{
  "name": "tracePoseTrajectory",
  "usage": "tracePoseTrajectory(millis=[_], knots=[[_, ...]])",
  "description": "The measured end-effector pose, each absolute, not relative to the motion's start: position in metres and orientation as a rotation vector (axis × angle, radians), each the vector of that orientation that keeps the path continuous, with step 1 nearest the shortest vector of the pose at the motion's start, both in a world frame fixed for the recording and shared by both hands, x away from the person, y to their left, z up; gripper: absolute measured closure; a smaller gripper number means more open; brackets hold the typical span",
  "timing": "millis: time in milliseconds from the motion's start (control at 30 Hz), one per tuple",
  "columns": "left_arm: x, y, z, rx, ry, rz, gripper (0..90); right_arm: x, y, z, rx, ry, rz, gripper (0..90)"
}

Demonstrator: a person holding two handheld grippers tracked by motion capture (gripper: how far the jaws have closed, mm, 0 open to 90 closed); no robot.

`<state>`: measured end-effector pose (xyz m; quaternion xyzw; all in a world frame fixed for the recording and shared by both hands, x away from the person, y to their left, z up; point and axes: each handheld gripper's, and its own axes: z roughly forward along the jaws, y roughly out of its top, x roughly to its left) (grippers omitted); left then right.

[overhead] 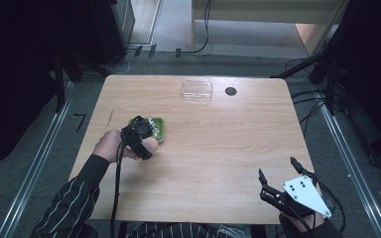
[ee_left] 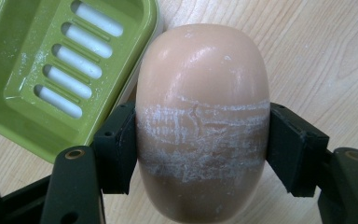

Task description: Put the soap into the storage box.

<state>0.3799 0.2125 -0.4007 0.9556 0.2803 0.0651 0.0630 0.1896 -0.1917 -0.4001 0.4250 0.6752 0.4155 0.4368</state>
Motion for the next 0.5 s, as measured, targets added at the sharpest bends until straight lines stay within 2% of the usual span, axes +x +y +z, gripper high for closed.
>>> tracePoseTrajectory(millis=[500], knots=[[0.394,0.215,-0.392,2.911,0.773,0.219,33.5,0.190,-0.192,-0.400,1.057,1.680,1.034,13.5]])
